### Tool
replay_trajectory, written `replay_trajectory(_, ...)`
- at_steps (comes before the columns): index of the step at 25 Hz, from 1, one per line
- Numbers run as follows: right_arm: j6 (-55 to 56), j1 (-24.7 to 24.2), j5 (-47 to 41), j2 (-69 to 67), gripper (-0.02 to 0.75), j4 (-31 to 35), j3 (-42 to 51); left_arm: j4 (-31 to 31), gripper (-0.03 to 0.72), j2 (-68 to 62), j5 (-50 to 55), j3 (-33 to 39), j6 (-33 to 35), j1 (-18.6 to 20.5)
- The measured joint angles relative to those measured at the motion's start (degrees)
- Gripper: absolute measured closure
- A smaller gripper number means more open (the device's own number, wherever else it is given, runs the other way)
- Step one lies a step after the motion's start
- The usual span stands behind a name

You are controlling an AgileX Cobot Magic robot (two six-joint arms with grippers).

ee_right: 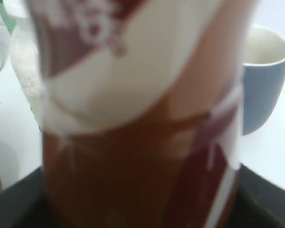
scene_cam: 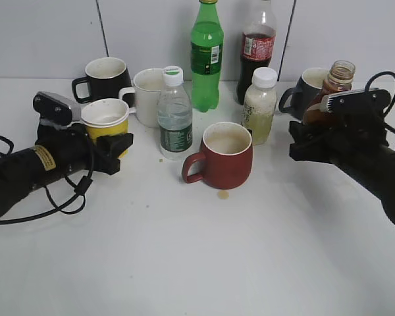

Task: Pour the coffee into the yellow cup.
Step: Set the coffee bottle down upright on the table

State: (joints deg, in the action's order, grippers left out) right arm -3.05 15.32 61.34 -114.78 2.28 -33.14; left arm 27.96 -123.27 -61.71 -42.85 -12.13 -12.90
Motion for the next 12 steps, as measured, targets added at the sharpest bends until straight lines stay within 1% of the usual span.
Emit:
replay_trajectory(2, 0.0, 0.0, 0.3, 0.0, 0.234, 0.0, 0.0, 0.0, 0.319, 0.0, 0.0, 0.0, 0.0, 0.0)
replay_trajectory(3, 0.0, 0.0, 0.3, 0.0, 0.234, 0.0, 0.0, -2.1, 0.319, -3.0, -1.8, -1.1, 0.1, 0.0)
replay_trajectory(4, 0.0, 0.0, 0.3, 0.0, 0.234, 0.0, 0.0, -2.3, 0.319, -3.7, -2.1, -1.7, 0.1, 0.0)
replay_trajectory(12, 0.0, 0.0, 0.3, 0.0, 0.234, 0.1, 0.0, -0.4, 0.319, -7.0, -2.5, -5.0, 0.2, 0.0)
